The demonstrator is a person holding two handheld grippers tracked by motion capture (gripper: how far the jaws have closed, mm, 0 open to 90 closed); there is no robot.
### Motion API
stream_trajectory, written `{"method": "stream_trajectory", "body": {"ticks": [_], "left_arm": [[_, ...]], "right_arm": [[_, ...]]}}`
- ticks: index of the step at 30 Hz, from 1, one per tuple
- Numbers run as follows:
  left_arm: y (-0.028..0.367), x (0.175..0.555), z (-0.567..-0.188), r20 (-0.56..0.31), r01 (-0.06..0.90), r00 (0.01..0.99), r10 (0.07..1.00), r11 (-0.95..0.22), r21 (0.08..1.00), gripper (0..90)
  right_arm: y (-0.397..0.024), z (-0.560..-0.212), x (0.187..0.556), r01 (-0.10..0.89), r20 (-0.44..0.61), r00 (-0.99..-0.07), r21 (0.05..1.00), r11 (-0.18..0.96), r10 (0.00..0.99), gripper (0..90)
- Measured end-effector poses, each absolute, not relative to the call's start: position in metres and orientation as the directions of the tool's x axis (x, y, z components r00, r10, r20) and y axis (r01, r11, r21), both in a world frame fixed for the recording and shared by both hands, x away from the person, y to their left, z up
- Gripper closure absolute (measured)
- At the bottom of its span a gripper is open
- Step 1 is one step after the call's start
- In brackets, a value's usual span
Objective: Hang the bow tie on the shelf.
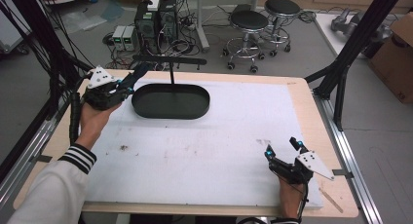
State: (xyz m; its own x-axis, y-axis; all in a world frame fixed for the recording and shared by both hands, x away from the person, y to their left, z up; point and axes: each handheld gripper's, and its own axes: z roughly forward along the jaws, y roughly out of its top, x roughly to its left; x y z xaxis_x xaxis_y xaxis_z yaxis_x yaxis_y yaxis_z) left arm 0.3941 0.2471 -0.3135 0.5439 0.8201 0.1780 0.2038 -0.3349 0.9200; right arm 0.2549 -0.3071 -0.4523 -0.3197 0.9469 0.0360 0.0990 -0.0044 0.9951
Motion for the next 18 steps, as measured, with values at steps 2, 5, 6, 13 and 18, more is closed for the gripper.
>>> {"method": "stream_trajectory", "body": {"ticks": [2,5,6,13,18], "left_arm": [[0.247,0.398,-0.311,0.172,0.200,0.546,0.820,-0.327,0.924,75.8],[0.245,0.404,-0.306,0.186,0.194,0.553,0.812,-0.343,0.919,75.8],[0.244,0.406,-0.305,0.183,0.195,0.551,0.814,-0.339,0.920,75.8],[0.239,0.418,-0.300,0.176,0.193,0.544,0.820,-0.326,0.925,75.8],[0.235,0.422,-0.301,0.174,0.192,0.560,0.810,-0.331,0.924,75.8]], "right_arm": [[-0.307,-0.452,0.255,0.099,0.035,-0.319,0.995,-0.004,0.947,10.2],[-0.307,-0.452,0.255,0.099,0.035,-0.318,0.995,-0.003,0.947,10.2],[-0.307,-0.452,0.255,0.099,0.035,-0.318,0.995,-0.003,0.947,10.2],[-0.307,-0.452,0.255,0.098,0.036,-0.319,0.995,-0.005,0.947,10.2],[-0.307,-0.452,0.255,0.097,0.033,-0.318,0.995,-0.002,0.947,10.2]]}}
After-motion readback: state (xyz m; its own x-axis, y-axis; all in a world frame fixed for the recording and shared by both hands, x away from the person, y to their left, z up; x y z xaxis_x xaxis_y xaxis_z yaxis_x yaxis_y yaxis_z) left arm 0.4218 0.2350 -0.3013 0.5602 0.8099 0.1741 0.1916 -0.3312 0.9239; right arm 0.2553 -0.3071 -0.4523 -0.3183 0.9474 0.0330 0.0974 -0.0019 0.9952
